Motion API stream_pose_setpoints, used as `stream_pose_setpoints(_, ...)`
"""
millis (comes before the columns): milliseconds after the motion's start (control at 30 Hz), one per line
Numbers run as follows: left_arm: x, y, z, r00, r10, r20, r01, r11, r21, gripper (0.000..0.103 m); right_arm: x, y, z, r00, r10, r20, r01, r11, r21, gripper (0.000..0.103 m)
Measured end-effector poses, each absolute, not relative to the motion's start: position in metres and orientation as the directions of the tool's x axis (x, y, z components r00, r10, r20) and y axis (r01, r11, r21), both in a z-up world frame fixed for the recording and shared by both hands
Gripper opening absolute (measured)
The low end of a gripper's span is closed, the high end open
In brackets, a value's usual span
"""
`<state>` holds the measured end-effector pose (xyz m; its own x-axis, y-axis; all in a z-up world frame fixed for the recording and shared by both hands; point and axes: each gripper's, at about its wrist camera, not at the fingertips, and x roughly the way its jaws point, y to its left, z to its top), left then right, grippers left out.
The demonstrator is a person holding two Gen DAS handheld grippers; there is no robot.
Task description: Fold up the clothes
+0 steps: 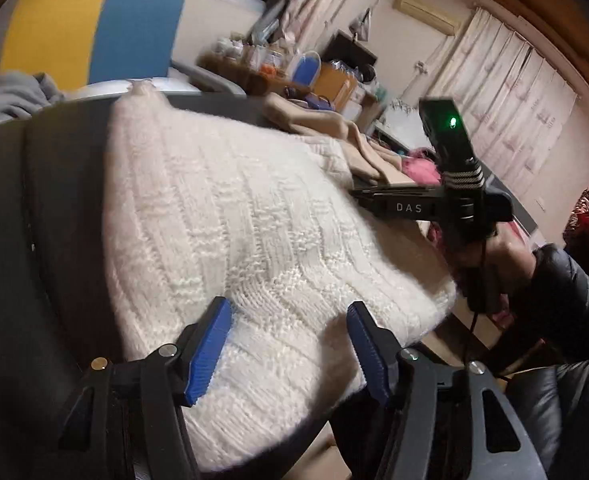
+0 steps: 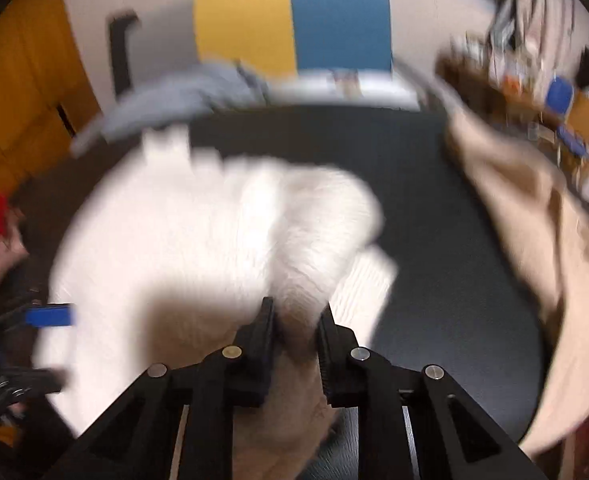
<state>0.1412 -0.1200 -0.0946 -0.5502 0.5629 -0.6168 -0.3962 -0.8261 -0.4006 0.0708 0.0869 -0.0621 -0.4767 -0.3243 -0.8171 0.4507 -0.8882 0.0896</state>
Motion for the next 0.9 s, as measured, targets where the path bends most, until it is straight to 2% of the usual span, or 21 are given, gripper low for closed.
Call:
stream_pose_setpoints(67, 0.138, -0.118, -0.094, -0.549, 0.549, -0.63, -0.384, -0.835, -0.393, 0.061, 0.068, 0.107, -0.068, -0.48, -0.396, -0.783, 0.397, -0.894, 0.209, 0.021)
stream_pose_setpoints(100, 0.135, -0.119, -0.094, -0.546, 0.554, -0.628, -0.374, -0.833, -0.409, 0.061, 0.065, 0.116, -0.069, -0.477, -0.424, -0.77, 0.368, -0.892, 0.263, 0.025)
stream_pose_setpoints(133, 0.133, -0.123, -0.093, -0.543, 0.567, -0.62, -0.355, -0.824, -0.442, 0.061, 0.064, 0.12, -0.071, -0.479, -0.43, -0.765, 0.358, -0.892, 0.277, 0.034)
stream_pose_setpoints(233, 0.132, -0.133, -0.085, -0.544, 0.599, -0.587, -0.326, -0.796, -0.511, 0.061, 0.063, 0.129, -0.076, -0.487, -0.438, -0.755, 0.333, -0.893, 0.303, 0.049)
stream_pose_setpoints(300, 0.131, -0.143, -0.074, -0.561, 0.628, -0.538, -0.304, -0.762, -0.572, 0.062, 0.063, 0.134, -0.077, -0.49, -0.448, -0.748, 0.318, -0.89, 0.326, 0.054)
stream_pose_setpoints(400, 0.121, -0.16, -0.055, -0.624, 0.593, -0.509, -0.302, -0.783, -0.544, 0.062, 0.064, 0.127, -0.074, -0.501, -0.424, -0.754, 0.303, -0.903, 0.306, 0.063)
stream_pose_setpoints(567, 0.078, -0.177, -0.034, -0.658, 0.528, -0.537, -0.319, -0.841, -0.437, 0.063, 0.066, 0.105, -0.054, -0.556, -0.347, -0.755, 0.338, -0.924, 0.176, 0.063)
stream_pose_setpoints(667, 0.045, -0.18, -0.035, -0.631, 0.519, -0.576, -0.344, -0.853, -0.392, 0.063, 0.078, 0.091, -0.029, -0.647, -0.304, -0.699, 0.373, -0.926, 0.058, 0.063)
stream_pose_setpoints(800, 0.005, -0.181, -0.04, -0.593, 0.5, -0.631, -0.354, -0.866, -0.354, 0.063, 0.107, 0.064, 0.007, -0.654, -0.435, -0.619, 0.528, -0.848, 0.037, 0.063)
stream_pose_setpoints(900, -0.02, -0.177, -0.05, -0.567, 0.497, -0.657, -0.346, -0.867, -0.358, 0.063, 0.128, 0.035, 0.009, -0.588, -0.51, -0.628, 0.646, -0.763, 0.015, 0.063)
